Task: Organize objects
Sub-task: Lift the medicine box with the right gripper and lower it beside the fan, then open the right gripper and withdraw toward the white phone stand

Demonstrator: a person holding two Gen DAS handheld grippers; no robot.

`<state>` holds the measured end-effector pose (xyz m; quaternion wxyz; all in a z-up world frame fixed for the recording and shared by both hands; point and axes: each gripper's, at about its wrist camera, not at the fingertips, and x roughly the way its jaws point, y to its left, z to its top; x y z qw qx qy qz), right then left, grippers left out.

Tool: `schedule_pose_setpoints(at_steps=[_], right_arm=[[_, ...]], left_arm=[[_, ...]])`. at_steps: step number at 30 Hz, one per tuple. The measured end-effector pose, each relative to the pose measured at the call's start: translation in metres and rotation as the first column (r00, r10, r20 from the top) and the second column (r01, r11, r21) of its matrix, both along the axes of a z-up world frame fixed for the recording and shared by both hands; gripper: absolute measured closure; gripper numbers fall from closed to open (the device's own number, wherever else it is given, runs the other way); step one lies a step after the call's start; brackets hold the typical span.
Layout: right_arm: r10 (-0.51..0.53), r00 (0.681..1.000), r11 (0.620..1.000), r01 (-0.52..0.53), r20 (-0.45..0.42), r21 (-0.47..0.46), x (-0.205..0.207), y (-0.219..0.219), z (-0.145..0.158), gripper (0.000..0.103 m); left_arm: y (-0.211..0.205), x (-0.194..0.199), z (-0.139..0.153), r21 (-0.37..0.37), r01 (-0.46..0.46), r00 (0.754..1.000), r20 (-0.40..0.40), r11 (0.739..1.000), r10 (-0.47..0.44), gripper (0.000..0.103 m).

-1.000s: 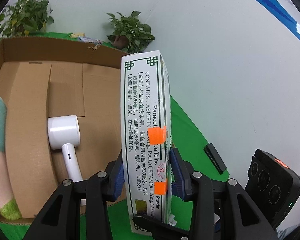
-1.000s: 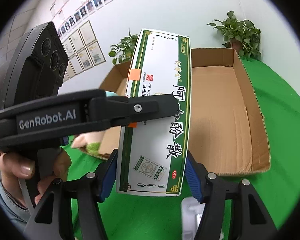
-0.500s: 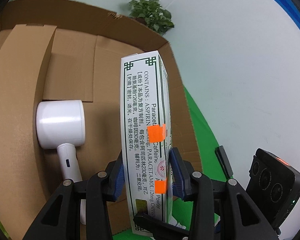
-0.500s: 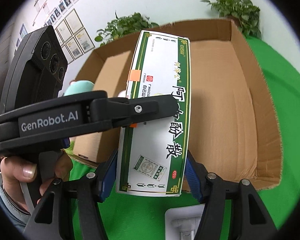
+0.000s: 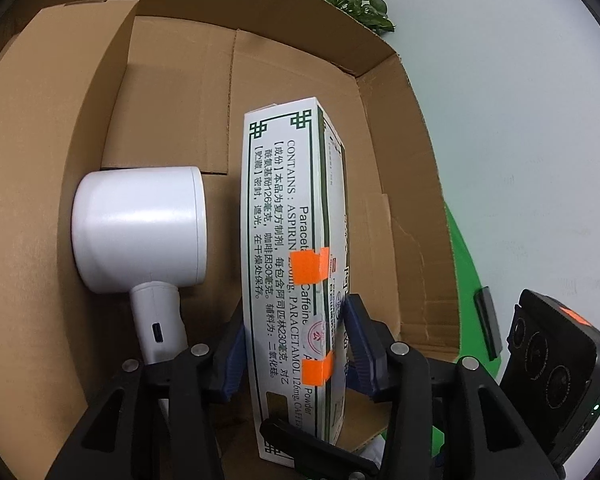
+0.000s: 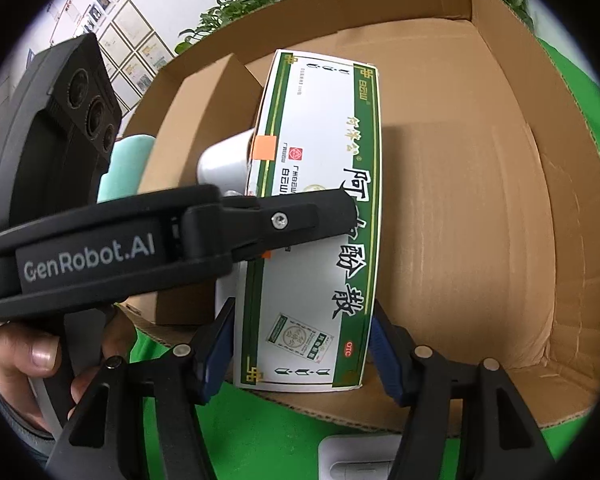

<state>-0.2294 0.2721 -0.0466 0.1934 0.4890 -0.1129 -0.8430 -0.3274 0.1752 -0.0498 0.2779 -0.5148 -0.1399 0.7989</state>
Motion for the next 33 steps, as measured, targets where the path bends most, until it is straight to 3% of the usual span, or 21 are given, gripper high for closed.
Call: schedule_pose_setpoints(at_steps=[12, 20, 33], right_arm=[[-0.001, 1.0, 0.999, 0.0, 0.006, 0.047, 0.006, 0.002, -0.003, 0.043], [-0.005, 1.0, 0.995, 0.004, 0.003, 0.101, 0.012, -0.003, -0.002, 0.042], [-0.029, 0.999, 0.977, 0.032, -0.018, 0.209, 0.017, -0.016, -0.009, 0.037]], left_arm=[[0.0, 0.024, 0.013, -0.136, 0.0, 0.999, -0.045, 0.991, -0.006, 0.056], [-0.022, 0.051, 0.04, -0.152, -0.038, 0.991, -0.133, 0.988, 0.018, 0.056], [-0.048, 0.051, 0.03, -0.135, -0.07, 0.989, -0.137, 0.988, 0.052, 0.056]])
